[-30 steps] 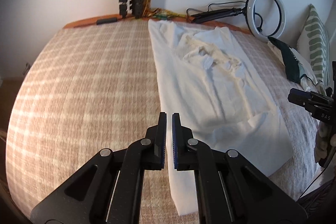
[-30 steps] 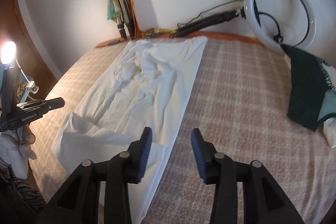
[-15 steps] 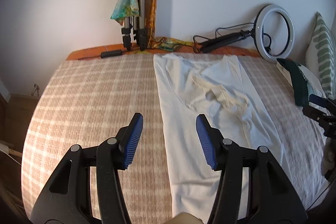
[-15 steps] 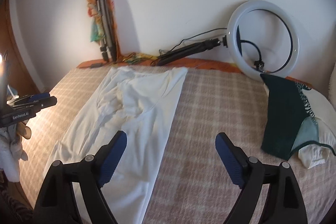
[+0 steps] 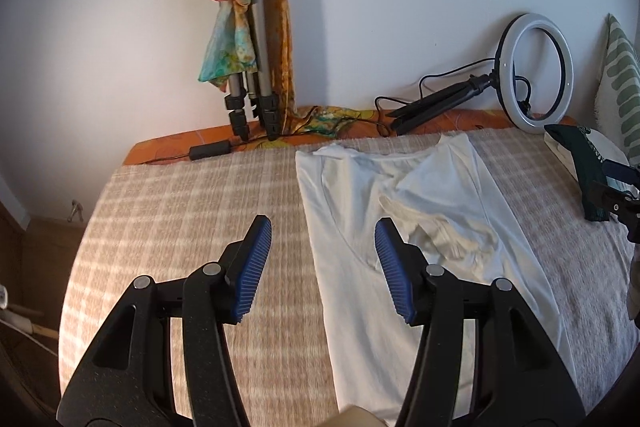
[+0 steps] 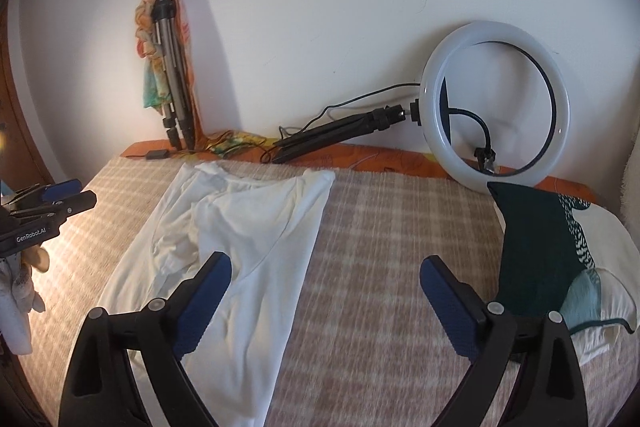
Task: Fold small clothes
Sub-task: 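Move both tools over to the collar end of the strip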
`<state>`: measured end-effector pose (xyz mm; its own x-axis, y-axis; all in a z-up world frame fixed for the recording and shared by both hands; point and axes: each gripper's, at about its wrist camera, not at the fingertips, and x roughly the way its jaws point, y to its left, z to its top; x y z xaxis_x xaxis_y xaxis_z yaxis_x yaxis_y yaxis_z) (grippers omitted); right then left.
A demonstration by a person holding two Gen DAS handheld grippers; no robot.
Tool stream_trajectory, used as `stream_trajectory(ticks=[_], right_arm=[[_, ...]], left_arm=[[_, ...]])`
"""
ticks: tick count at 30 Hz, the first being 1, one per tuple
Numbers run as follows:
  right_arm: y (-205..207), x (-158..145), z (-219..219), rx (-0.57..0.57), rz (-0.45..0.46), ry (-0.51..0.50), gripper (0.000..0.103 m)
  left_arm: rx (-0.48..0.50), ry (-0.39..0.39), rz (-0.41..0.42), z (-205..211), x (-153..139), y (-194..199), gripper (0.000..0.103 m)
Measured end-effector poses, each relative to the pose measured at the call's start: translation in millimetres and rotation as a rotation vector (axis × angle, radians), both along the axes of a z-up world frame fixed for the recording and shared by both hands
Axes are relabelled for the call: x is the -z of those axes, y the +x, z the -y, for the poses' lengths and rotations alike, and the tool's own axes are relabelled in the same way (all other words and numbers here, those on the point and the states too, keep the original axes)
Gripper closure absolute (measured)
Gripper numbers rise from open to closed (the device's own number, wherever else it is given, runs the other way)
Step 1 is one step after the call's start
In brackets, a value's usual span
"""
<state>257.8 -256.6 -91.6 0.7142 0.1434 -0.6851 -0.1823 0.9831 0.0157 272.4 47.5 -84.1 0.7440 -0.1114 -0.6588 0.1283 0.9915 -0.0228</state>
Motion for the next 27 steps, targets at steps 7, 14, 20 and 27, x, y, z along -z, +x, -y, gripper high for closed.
stream_trajectory(ticks=[7,14,20,27], right_arm=[[30,3,-2,0.031,0.005,-0.013,0.007],[63,11,-11,0.03,0.01,-0.011,0.011],[90,25,-18,0.017,-0.011,-0.022,0.018],[139,57,2,-0.022,-0.157,0.183,0.034]], left_arm=[[0.008,-0.043,-0.019,-8,10,36,0.047],[0.006,-0.076,-0.099,-16,36,68,0.047],[0.025,-0.104,-0.145,-18,57,97,0.047],[0.023,-0.162,-0.185,-20,76,124,0.047]])
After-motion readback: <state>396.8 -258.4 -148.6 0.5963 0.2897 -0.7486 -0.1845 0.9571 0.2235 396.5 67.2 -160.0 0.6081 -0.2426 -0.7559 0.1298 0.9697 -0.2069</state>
